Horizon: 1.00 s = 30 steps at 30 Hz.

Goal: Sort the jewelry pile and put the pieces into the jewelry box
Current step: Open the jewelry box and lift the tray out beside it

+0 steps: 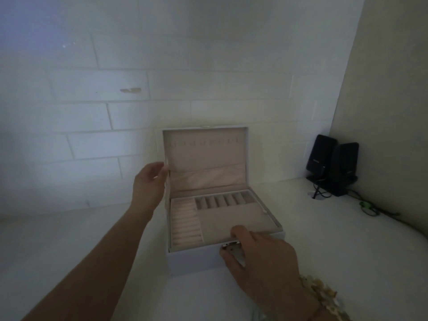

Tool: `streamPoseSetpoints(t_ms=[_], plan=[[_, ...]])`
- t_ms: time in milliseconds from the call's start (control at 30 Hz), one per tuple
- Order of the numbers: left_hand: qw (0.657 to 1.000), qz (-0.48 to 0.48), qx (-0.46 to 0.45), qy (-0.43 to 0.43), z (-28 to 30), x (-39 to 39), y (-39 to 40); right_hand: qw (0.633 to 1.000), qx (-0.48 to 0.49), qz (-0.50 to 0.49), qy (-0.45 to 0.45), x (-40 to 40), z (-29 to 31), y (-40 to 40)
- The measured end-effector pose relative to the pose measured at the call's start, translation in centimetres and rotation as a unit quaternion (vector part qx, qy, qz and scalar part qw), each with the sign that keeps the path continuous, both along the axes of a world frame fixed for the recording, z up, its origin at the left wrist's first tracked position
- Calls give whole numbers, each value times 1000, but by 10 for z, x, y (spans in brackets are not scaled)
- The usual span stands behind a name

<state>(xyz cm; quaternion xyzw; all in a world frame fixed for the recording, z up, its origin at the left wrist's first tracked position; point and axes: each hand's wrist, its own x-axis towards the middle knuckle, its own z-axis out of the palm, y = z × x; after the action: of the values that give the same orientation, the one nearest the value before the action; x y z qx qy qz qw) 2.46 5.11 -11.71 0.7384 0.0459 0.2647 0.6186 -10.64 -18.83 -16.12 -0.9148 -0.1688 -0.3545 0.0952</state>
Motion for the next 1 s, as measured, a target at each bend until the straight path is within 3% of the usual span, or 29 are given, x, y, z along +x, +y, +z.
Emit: streamPoseSetpoints(t_ms=[267,467,733,833,1000], plan=[[998,-65,12,22,-35,-29,-2,999,35,2,20,12,29,6],[994,-76,83,14,-42,-32,0,971,35,50,232,79,50,60],[987,-79,138,-6,-49,-29,6,942,-8,-82,324,112,53,95],[983,-79,162,-23,-51,-28,8,944,-9,-92,316,112,48,93],[940,-31,330,-87,-47,-28,14,966,-16,-97,239,102,42,92]])
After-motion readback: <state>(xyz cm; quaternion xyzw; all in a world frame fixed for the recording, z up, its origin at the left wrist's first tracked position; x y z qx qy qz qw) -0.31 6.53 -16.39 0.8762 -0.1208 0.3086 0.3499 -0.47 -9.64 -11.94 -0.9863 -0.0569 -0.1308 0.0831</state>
